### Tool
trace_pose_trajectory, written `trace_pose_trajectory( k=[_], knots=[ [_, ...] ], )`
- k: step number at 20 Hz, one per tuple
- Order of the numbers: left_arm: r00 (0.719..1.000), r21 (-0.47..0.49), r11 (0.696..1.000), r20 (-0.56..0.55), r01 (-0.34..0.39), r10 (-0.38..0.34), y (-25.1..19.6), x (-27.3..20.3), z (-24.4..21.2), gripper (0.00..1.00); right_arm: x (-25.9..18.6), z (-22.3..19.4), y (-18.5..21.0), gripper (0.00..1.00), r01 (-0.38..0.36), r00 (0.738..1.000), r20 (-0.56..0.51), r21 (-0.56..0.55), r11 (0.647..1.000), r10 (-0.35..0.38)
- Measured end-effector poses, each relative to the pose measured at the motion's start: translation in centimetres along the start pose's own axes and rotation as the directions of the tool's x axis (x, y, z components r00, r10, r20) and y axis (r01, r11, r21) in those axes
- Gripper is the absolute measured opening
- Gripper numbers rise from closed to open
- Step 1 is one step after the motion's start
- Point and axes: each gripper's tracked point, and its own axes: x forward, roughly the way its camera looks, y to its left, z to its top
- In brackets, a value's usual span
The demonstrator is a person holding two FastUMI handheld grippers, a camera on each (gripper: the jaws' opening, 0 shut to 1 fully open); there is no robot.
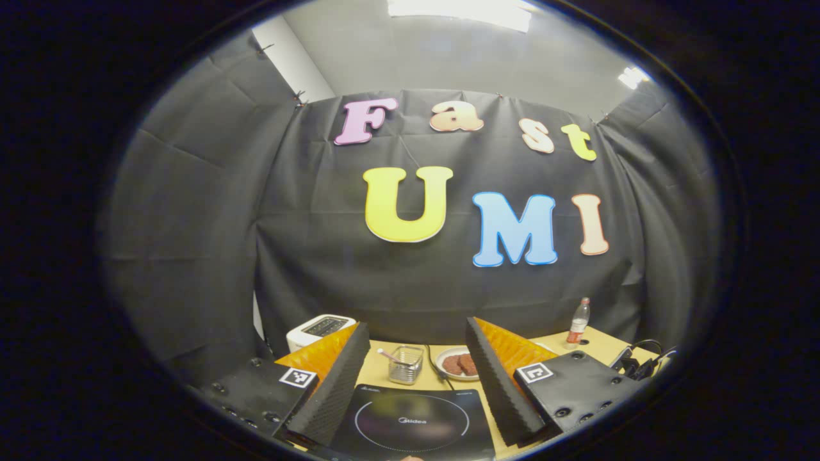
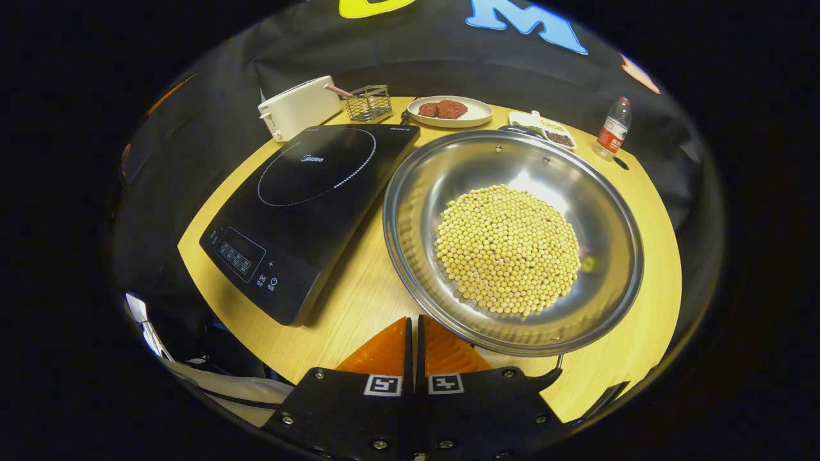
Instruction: First push the handle of the pot to place it horizontally, then grasp the pot with both hands and set it on the induction cooktop.
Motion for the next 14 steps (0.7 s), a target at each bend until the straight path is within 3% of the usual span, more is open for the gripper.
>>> trace_pose_trajectory(
  k=[7, 14],
  knots=[
    [0.999, -0.002, 0.999, -0.001, 0.051, -0.051, -2.7, 0.6, 0.0, 1.00, -0.9, -1.6, -2.1, 0.01, 0.034, 0.999, -0.016, 0.046, 0.998, -0.033],
    [1.000, 0.001, 1.000, -0.008, 0.027, -0.027, -5.5, 0.8, -0.2, 0.98, -1.5, -2.8, -4.0, 0.01, 0.017, 0.998, -0.058, 0.003, 1.000, -0.017]
  ],
)
